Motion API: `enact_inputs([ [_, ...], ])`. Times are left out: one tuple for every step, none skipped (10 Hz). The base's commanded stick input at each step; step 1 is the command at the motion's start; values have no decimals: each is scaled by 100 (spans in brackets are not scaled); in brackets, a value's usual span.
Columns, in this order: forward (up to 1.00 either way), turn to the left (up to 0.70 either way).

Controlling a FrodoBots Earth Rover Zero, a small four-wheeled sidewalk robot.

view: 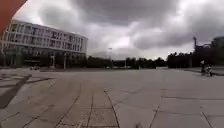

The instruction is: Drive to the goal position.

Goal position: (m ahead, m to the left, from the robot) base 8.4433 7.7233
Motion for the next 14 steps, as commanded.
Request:
enact_inputs([
  [0, 50],
  [0, 50],
  [0, 24],
  [0, 0],
  [0, 0],
  [0, 0],
  [0, 0],
  [0, 0],
  [0, 0],
  [0, 0],
  [0, 0],
  [0, 0],
  [14, 0],
  [42, 1],
])
